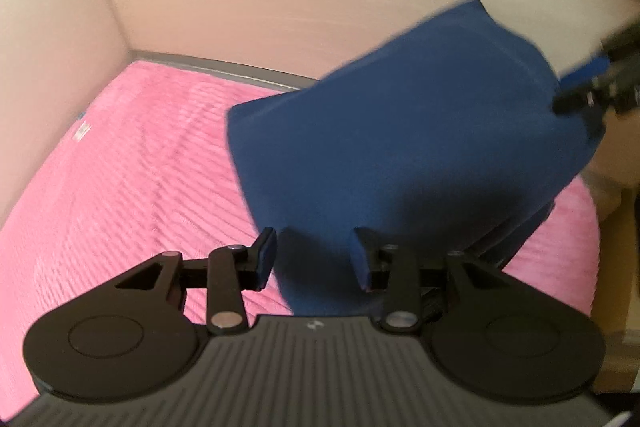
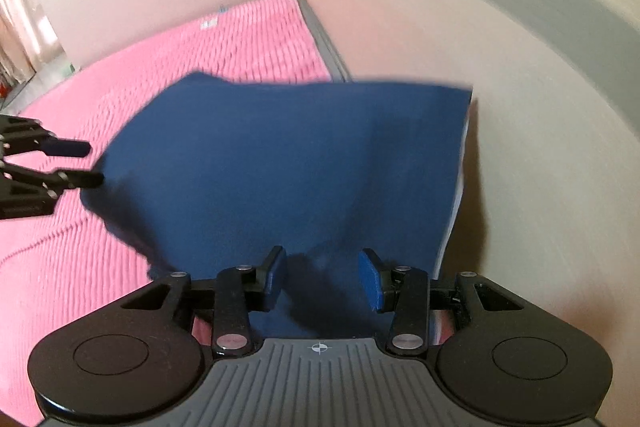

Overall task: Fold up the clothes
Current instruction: 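Open both grippers and release the garment on top of the stack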

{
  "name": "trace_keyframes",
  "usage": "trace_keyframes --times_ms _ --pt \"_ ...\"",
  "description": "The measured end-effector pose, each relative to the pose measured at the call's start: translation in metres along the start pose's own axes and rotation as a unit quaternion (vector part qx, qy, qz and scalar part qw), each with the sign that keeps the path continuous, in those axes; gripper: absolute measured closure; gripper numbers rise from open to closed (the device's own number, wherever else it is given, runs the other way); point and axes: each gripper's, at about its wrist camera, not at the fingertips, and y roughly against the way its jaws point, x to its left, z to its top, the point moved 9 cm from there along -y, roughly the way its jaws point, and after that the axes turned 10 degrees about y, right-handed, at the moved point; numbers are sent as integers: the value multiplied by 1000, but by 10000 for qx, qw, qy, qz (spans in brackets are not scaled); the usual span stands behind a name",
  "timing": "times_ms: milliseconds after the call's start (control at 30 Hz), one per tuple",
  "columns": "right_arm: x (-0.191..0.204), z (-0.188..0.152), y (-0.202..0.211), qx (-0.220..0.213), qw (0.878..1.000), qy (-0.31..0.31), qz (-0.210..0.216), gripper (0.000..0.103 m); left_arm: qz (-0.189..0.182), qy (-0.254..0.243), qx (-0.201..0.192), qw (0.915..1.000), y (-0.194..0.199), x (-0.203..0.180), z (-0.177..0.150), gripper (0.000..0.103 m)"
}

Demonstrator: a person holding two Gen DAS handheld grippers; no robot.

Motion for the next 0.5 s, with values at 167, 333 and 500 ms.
trace_keyframes --times_ms 167,333,500 --pt "-1 5 20 -251 9992 -270 -124 59 25 -33 253 9997 -4 -3 -15 66" --pt "10 -5 44 -400 9986 -170 -310 6 86 418 246 9988 18 11 -21 59" --pt "28 -31 34 -41 9994 -339 -81 6 127 1025 604 9928 38 11 -59 44"
